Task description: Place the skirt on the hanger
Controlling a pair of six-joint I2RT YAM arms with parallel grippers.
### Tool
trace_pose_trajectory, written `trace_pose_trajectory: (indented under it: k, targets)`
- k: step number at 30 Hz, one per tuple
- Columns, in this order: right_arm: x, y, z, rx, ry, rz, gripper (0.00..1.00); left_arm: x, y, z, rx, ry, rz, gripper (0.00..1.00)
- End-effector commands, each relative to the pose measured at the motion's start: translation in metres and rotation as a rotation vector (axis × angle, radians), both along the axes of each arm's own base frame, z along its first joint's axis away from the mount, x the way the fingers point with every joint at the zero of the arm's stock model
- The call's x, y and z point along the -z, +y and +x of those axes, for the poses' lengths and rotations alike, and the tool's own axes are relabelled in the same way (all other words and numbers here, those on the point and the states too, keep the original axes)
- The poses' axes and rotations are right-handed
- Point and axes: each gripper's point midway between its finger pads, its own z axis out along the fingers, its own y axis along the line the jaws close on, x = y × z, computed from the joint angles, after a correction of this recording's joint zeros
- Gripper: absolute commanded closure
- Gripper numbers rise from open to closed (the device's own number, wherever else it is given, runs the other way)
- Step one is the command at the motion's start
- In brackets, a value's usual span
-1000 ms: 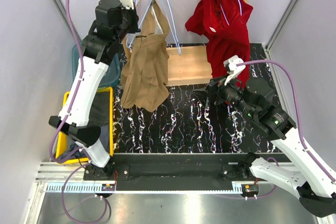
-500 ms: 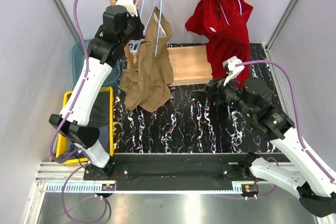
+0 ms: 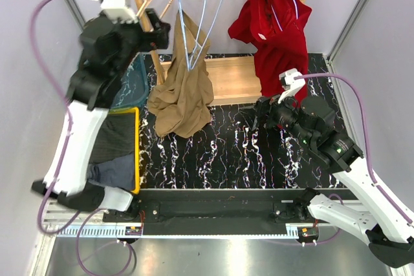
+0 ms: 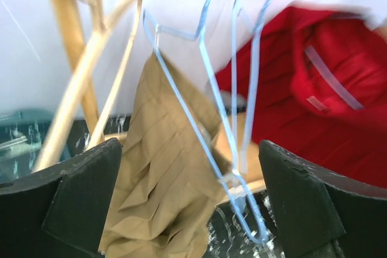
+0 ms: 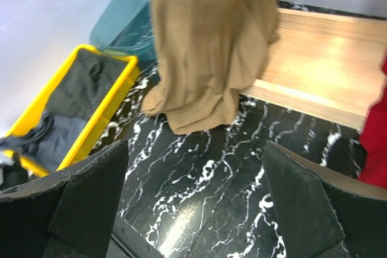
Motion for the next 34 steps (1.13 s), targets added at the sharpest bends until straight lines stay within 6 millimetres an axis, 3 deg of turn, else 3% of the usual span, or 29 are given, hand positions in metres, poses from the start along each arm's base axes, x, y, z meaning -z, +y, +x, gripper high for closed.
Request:
trace_pose_trajectory:
  k: [1,2,3,5,6,8,17,20,26,34]
  targets:
    - [-0.008,-0.025,0.011,0.168,0.011,0.019,0.00,-0.035,0.019,-0.056,0.019,-0.115,-0.087,0.01]
    - [-0.004,-0.029,0.012,0.193,0.026,0.006,0.00,-0.041,0.031,-0.078,-0.001,-0.128,-0.149,0.01]
    - [-0.001,-0.034,0.013,0.218,0.035,-0.002,0.00,-0.017,0.032,-0.078,-0.016,-0.075,-0.156,0.01]
    - [0.010,-0.047,0.016,0.289,0.061,-0.027,0.00,-0.012,0.043,-0.105,-0.025,-0.076,-0.203,0.01]
    - [0.012,-0.052,0.015,0.311,0.066,-0.031,0.00,0.012,0.046,-0.105,-0.042,-0.026,-0.204,0.01]
    - [0.023,-0.059,0.015,0.347,0.082,-0.053,0.00,0.034,0.049,-0.122,-0.031,0.007,-0.215,0.01]
    - [0.044,-0.080,0.010,0.438,0.119,-0.073,0.00,0.148,0.057,-0.154,-0.041,0.213,-0.192,0.01]
    - [0.051,-0.079,0.009,0.438,0.133,-0.070,0.01,0.173,0.060,-0.160,-0.053,0.245,-0.191,0.01]
    - [0.062,-0.074,0.002,0.392,0.155,-0.057,0.00,0.204,0.062,-0.160,-0.075,0.291,-0.174,0.01]
    - [0.077,-0.075,0.000,0.407,0.181,-0.039,0.00,0.212,0.063,-0.155,-0.080,0.306,-0.125,0.01]
